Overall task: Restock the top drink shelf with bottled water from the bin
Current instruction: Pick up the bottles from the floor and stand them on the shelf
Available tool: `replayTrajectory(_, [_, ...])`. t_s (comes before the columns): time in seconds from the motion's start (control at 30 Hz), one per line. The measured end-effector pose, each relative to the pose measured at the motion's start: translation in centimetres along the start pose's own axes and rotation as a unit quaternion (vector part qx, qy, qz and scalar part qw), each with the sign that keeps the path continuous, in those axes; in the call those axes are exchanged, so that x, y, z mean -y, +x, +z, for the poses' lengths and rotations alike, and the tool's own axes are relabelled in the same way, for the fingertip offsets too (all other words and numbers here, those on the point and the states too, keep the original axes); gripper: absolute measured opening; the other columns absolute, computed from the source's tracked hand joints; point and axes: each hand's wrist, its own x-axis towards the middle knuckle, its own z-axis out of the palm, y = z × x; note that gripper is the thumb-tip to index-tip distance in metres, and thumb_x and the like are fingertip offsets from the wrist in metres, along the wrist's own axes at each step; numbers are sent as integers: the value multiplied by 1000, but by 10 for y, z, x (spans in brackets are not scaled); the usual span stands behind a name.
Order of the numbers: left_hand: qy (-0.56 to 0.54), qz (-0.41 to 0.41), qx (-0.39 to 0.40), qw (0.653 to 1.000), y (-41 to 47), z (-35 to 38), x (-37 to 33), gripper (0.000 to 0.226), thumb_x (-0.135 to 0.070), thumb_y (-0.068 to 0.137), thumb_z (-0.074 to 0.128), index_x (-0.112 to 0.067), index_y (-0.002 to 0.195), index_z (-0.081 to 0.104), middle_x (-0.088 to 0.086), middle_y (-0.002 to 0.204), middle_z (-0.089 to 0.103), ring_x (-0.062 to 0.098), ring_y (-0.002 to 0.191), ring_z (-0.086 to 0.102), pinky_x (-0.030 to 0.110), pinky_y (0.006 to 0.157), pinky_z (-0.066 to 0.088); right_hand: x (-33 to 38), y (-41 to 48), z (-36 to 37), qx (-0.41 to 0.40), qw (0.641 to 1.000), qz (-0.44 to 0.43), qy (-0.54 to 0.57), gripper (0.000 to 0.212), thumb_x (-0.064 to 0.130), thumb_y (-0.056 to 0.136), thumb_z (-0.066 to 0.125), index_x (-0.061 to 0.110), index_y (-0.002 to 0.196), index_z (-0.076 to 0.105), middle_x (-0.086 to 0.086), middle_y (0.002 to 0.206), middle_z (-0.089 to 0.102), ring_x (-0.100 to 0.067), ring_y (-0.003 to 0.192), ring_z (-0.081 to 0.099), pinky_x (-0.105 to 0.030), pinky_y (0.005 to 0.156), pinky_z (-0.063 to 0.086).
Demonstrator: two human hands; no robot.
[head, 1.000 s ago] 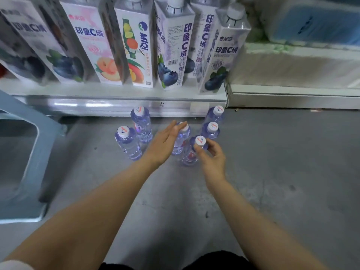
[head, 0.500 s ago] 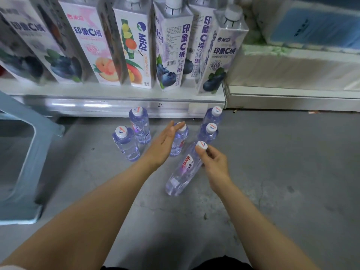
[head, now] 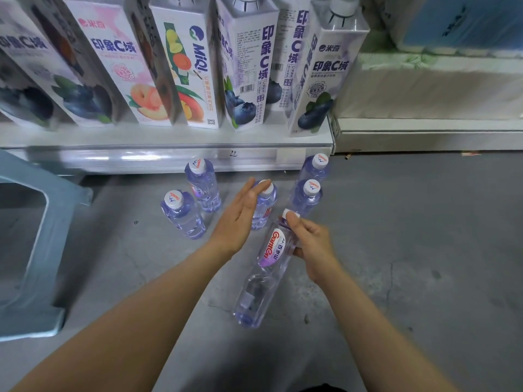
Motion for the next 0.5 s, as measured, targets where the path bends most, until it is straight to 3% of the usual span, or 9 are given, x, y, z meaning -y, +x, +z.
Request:
replayTrajectory(0.1, [-8, -6, 1, 1000, -2, 0, -3, 45, -72, 97, 16, -67, 137, 35, -54, 141, 15, -39, 121, 12, 14, 102, 18, 4, -8, 1, -1, 1000, 23, 0, 32, 44, 91, 69, 18, 107, 80, -3, 99, 80, -23, 90, 77, -40, 78, 63])
replayTrajectory(0.17, [6, -10, 13, 1000, -4, -3, -13, 44, -66, 100, 18, -63, 139, 36, -40, 152, 17, -32, 129, 12, 14, 108, 15, 13, -19, 2, 0, 999, 35, -2, 29, 44, 91, 70, 21, 105, 80, -2, 99, 80, -21, 89, 77, -39, 78, 63])
replayTrajectory(0.27, [23, -60, 34, 997, -9, -17, -43, 51, -67, 99, 16, -57, 144, 34, -24, 163, 10, -6, 145, 12, 27, 118, 10, 44, -47, 3, -3, 999, 50, -11, 28, 44, 88, 72, 21, 102, 80, -2, 97, 80, -19, 87, 77, -37, 77, 64])
replayTrajectory(0.4, [-56, -130, 39, 989, -32, -37, -123, 58, -75, 91, 13, -59, 142, 36, -23, 162, 11, 2, 147, 11, 27, 112, 9, 120, -92, 3, -12, 998, 61, -13, 21, 41, 91, 72, 23, 91, 83, -3, 93, 80, -15, 79, 76, -28, 62, 60])
replayTrajectory(0.5, [-145, -169, 25, 975, -60, -60, -206, 43, -64, 97, 14, -57, 131, 40, -17, 156, 29, 5, 146, 21, 26, 111, 15, 200, -130, 7, -12, 998, 58, -20, 26, 41, 93, 71, 17, 96, 81, -5, 94, 80, -16, 76, 75, -35, 71, 63])
